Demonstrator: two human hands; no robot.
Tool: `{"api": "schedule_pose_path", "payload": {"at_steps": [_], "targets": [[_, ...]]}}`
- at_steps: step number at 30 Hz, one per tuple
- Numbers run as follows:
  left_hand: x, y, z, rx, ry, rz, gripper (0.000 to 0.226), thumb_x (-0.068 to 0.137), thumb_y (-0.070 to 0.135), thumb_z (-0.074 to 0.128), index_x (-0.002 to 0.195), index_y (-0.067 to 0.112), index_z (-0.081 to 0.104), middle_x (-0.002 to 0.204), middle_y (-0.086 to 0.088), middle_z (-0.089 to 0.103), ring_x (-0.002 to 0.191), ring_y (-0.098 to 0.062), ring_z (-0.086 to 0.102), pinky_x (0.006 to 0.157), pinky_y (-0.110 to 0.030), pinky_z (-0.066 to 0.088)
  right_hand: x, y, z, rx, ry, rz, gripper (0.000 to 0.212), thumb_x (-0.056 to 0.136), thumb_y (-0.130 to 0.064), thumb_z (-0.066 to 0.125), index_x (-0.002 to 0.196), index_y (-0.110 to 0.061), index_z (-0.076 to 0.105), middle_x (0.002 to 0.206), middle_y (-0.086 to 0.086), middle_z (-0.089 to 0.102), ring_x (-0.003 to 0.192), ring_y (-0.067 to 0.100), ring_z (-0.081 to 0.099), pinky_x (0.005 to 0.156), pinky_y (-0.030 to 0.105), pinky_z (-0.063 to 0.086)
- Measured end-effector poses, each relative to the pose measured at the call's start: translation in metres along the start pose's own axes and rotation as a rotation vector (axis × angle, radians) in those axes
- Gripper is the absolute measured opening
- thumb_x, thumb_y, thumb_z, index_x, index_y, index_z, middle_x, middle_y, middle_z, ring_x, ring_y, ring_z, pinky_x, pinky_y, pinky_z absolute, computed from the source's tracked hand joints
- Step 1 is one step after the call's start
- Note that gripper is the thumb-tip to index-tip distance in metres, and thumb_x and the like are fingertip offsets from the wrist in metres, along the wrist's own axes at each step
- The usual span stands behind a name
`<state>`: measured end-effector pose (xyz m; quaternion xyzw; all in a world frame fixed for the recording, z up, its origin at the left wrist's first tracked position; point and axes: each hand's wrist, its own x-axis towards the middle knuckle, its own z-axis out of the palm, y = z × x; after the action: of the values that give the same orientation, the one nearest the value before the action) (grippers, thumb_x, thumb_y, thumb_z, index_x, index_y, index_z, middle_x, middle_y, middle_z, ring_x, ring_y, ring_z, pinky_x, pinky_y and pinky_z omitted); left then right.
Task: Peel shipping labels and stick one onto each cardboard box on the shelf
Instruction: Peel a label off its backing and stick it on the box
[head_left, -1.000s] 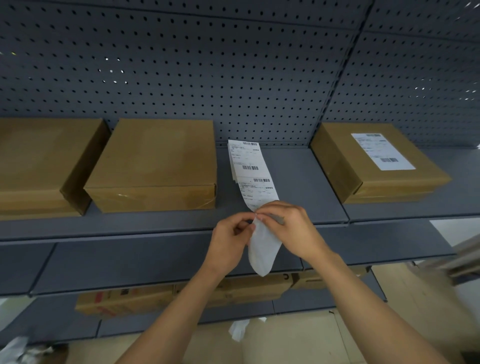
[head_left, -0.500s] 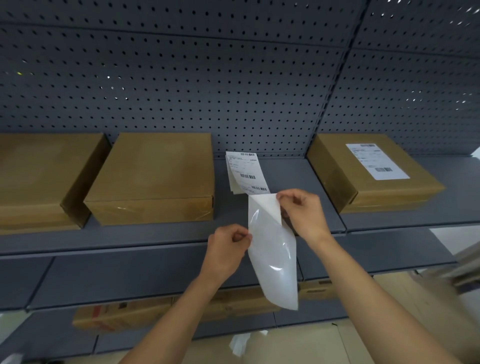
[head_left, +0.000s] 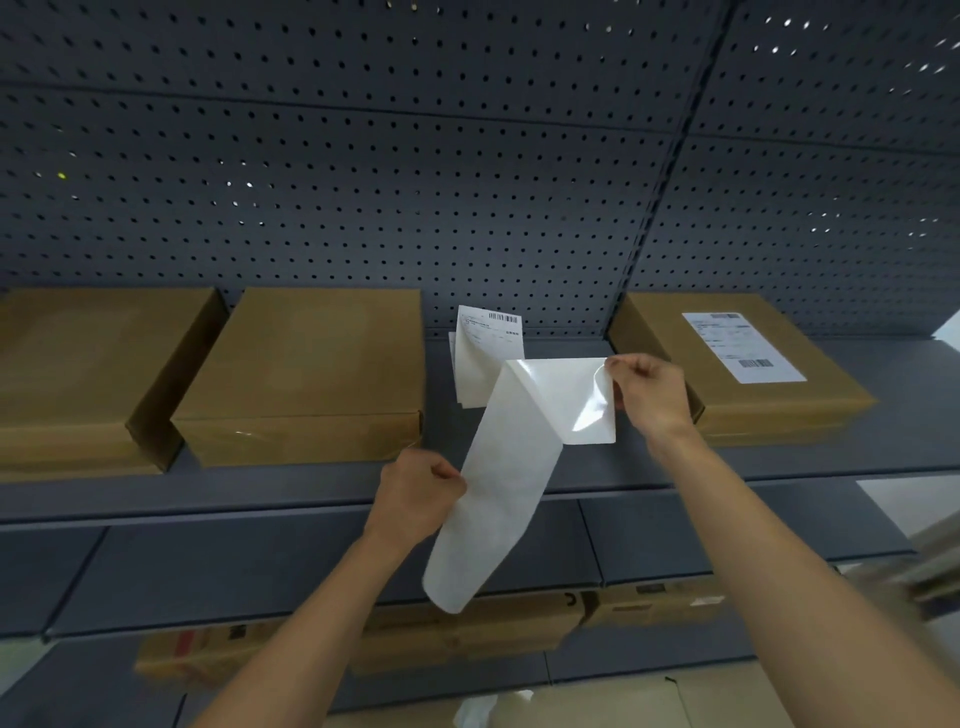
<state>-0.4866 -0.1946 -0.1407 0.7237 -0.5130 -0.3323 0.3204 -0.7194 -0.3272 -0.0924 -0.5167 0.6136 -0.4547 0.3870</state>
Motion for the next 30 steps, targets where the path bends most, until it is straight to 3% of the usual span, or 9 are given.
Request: {"api": "schedule_pose_path", "payload": {"at_steps": [4,9,13,16,20,24,26,30], "targets": [[0.002,-0.002,-0.007,-0.02,0.018,-0.039,0.018,0.084,0.01,0.066,0.074,-0.002,0.074,0.071,-0.015,0.072,0.063,-0.018,0.068,0.064,-0.032,0.056,0.007,-0.006,-0.008,0.047,0.039,0.041,0.018,0.095,-0.016,0.061,0.078,-0.017,0.069,0.092,0.006,0.071,0.088,0.021,0.064,0.096,0.044,0.054],[0.002,0.001,-0.014,-0.158,0.051,-0.118,0.017,0.084,0.004,0.063,0.08,-0.011,0.072,0.07,-0.019,0.07,0.053,-0.01,0.056,0.053,-0.022,0.045,0.015,-0.011,-0.021,0.124,0.092,0.111,0.012,0.094,-0.019,0.062,0.085,-0.013,0.07,0.102,0.008,0.073,0.094,0.024,0.066,0.095,0.04,0.054],[0.0,-0.001,-0.015,-0.185,0.045,-0.141,0.017,0.082,0.004,0.063,0.077,-0.009,0.073,0.071,-0.021,0.071,0.055,-0.013,0.057,0.056,-0.026,0.047,0.016,-0.014,-0.028,0.162,0.125,0.106,0.018,0.095,-0.019,0.061,0.078,-0.017,0.064,0.09,0.003,0.069,0.089,0.023,0.063,0.09,0.038,0.052],[-0.002,-0.004,-0.015,-0.148,0.033,-0.162,0.017,0.082,0.007,0.064,0.074,-0.003,0.075,0.069,-0.017,0.072,0.054,-0.013,0.061,0.057,-0.028,0.051,0.02,-0.016,-0.035,0.153,0.137,0.102,0.019,0.095,-0.021,0.06,0.077,-0.017,0.064,0.09,0.002,0.07,0.091,0.025,0.064,0.092,0.039,0.053],[-0.005,-0.007,-0.017,-0.116,-0.009,-0.205,0.02,0.084,0.011,0.065,0.068,0.007,0.075,0.06,-0.007,0.071,0.049,-0.01,0.061,0.046,-0.021,0.043,0.027,-0.018,-0.045,0.176,0.162,0.115,0.016,0.093,-0.025,0.062,0.081,-0.017,0.067,0.102,0.005,0.072,0.104,0.03,0.066,0.097,0.047,0.053],[-0.008,-0.006,-0.018,-0.094,-0.011,-0.195,0.019,0.084,0.011,0.065,0.069,0.006,0.075,0.055,-0.002,0.068,0.044,-0.006,0.059,0.043,-0.018,0.041,0.03,-0.021,-0.044,0.213,0.18,0.071,0.018,0.095,-0.023,0.061,0.079,-0.016,0.067,0.105,0.009,0.072,0.106,0.029,0.066,0.099,0.048,0.052],[-0.009,-0.004,-0.017,-0.059,-0.006,-0.161,0.017,0.084,0.011,0.065,0.071,0.007,0.075,0.055,0.0,0.068,0.046,-0.004,0.06,0.046,-0.018,0.045,0.027,-0.024,-0.041,0.24,0.181,0.042,0.018,0.095,-0.021,0.06,0.08,-0.016,0.067,0.101,0.012,0.072,0.099,0.026,0.067,0.096,0.05,0.053],[-0.011,-0.002,-0.017,0.041,0.005,-0.045,0.01,0.084,0.021,0.067,0.077,0.018,0.073,0.072,0.004,0.071,0.07,-0.009,0.067,0.072,-0.034,0.059,0.014,-0.038,-0.029,0.287,0.149,-0.067,0.015,0.099,-0.016,0.056,0.089,-0.014,0.068,0.095,0.005,0.07,0.092,0.023,0.068,0.092,0.046,0.056]]}}
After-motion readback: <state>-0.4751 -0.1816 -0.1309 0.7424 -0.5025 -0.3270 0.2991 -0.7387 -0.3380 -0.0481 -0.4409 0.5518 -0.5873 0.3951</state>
